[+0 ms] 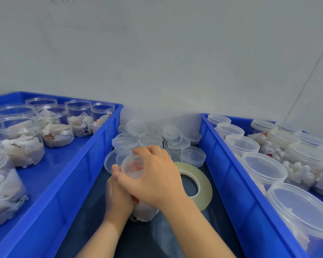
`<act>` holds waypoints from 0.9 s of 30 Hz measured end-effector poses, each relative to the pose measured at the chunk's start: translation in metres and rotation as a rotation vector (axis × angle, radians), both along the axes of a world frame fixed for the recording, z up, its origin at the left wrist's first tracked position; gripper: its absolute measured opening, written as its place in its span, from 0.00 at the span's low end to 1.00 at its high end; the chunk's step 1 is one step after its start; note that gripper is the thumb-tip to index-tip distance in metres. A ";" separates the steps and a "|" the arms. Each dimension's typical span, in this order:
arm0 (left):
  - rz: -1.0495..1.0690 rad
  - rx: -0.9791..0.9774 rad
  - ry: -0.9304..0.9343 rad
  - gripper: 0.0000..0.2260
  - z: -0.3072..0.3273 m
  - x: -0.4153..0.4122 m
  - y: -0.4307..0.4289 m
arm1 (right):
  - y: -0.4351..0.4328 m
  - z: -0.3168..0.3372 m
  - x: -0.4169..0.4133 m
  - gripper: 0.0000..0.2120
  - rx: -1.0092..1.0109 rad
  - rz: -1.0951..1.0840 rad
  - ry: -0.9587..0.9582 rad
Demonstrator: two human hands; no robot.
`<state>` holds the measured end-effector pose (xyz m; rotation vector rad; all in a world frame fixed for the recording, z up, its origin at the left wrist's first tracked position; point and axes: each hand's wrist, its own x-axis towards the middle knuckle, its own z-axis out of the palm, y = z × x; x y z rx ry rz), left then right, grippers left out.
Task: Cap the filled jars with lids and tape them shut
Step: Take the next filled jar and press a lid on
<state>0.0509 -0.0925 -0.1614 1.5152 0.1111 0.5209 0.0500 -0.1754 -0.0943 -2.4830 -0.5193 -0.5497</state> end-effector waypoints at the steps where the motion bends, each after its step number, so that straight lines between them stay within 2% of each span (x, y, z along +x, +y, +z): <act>1: -0.050 -0.080 0.005 0.18 0.005 -0.001 -0.002 | 0.000 0.000 0.001 0.26 -0.011 0.002 0.002; 2: -0.115 -0.203 0.014 0.27 0.011 -0.003 -0.004 | -0.001 0.000 0.002 0.26 -0.019 0.006 0.003; 4: -0.194 -0.291 -0.001 0.33 0.016 -0.003 -0.002 | -0.002 0.001 0.002 0.26 -0.025 0.011 -0.003; 6: -0.178 -0.243 0.000 0.28 0.011 -0.002 -0.002 | -0.002 0.000 0.002 0.27 -0.020 0.005 -0.015; 8: -0.011 -0.031 0.026 0.09 -0.001 0.000 0.000 | -0.001 -0.001 0.000 0.27 0.000 -0.008 -0.026; 10: 0.066 0.044 0.095 0.15 -0.016 0.006 0.002 | 0.001 -0.003 -0.001 0.27 0.017 -0.021 -0.048; 13: -0.001 -0.055 0.026 0.09 -0.006 0.005 0.000 | -0.003 0.000 -0.001 0.26 0.018 -0.015 -0.053; 15: -0.126 -0.212 0.044 0.25 0.005 0.004 0.000 | -0.006 0.000 0.001 0.26 0.004 0.014 -0.045; 16: -0.146 -0.237 0.047 0.29 0.006 0.003 0.001 | -0.007 0.000 0.000 0.26 0.011 0.023 -0.042; 20: -0.094 -0.212 -0.004 0.29 0.004 0.003 -0.001 | -0.003 -0.002 -0.002 0.27 0.050 -0.014 -0.102; 22: -0.090 -0.173 -0.017 0.27 0.001 0.002 0.000 | -0.005 -0.004 -0.002 0.30 0.126 0.050 -0.074; 25: -0.081 -0.177 -0.002 0.27 0.000 0.000 0.001 | -0.021 -0.007 -0.004 0.29 0.434 0.189 -0.012; 27: -0.048 -0.170 0.038 0.28 0.000 0.001 0.000 | -0.038 -0.014 0.000 0.28 0.473 0.077 0.078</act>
